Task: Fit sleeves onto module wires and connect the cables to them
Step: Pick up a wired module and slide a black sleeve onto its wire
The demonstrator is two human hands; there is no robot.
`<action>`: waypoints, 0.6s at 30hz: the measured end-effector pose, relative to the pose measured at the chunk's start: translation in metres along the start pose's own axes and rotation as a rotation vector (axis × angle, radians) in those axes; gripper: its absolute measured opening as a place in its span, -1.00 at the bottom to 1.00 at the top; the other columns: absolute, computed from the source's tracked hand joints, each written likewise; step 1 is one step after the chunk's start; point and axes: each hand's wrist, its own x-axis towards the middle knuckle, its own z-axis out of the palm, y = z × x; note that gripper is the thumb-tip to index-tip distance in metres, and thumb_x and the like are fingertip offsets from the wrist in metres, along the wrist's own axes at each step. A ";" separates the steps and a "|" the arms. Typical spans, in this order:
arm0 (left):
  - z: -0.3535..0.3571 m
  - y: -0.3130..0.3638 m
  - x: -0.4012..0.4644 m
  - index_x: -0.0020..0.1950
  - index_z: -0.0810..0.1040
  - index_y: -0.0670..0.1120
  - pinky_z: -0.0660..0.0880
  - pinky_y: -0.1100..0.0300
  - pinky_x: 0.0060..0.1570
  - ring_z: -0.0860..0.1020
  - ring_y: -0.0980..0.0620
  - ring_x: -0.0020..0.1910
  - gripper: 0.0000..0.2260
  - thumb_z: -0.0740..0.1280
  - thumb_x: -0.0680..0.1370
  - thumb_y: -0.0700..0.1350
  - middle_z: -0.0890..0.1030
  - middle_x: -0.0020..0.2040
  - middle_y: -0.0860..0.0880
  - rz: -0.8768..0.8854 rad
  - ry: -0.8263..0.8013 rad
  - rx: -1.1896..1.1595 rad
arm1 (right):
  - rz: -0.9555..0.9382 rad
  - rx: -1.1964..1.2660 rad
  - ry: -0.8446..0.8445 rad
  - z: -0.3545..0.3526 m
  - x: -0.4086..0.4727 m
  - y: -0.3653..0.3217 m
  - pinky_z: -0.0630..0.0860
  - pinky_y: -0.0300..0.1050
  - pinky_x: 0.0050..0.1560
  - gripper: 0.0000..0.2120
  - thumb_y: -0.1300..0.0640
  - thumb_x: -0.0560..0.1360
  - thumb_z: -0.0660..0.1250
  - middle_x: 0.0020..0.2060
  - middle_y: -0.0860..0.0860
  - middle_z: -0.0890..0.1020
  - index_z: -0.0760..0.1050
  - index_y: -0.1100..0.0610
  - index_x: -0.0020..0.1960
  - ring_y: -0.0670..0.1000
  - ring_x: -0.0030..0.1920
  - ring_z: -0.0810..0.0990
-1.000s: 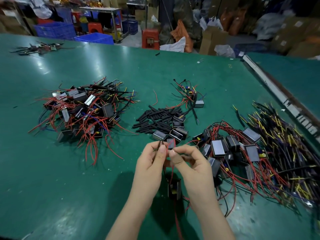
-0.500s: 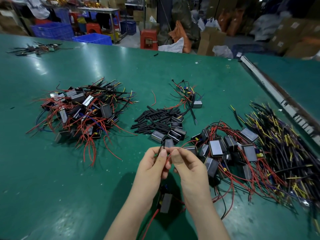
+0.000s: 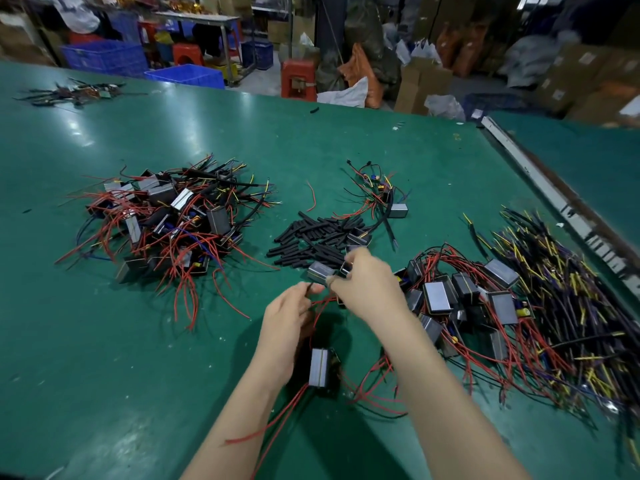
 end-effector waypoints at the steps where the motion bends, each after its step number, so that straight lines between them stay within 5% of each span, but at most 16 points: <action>1: 0.000 -0.001 0.000 -0.17 0.59 -0.09 0.29 0.41 -0.56 0.30 0.22 -0.56 -0.71 0.14 0.64 -0.11 0.33 -0.53 0.14 -0.001 -0.013 -0.013 | -0.013 -0.039 0.017 -0.005 0.011 -0.005 0.48 0.04 0.08 -0.60 -0.05 0.51 0.35 0.14 0.11 0.54 0.39 0.11 0.25 0.20 0.15 0.52; 11: -0.008 -0.009 0.000 -0.04 0.58 -0.09 0.38 0.35 -0.31 0.44 0.16 -0.39 -0.76 0.22 0.49 0.02 0.45 -0.43 0.09 0.100 -0.163 -0.091 | -0.228 -0.502 -0.166 0.010 0.091 -0.020 0.39 0.09 0.25 -0.75 0.14 0.52 0.33 0.20 0.09 0.57 0.54 0.06 0.19 0.17 0.23 0.51; 18: -0.009 -0.013 -0.004 -0.05 0.53 -0.12 0.47 0.32 -0.33 0.61 0.05 -0.31 -0.80 0.30 0.47 -0.01 0.57 -0.38 0.03 0.159 -0.172 0.020 | -0.253 -0.472 -0.117 0.006 0.095 -0.015 0.41 0.07 0.23 -0.76 0.09 0.56 0.30 0.19 0.15 0.56 0.51 0.11 0.21 0.21 0.20 0.51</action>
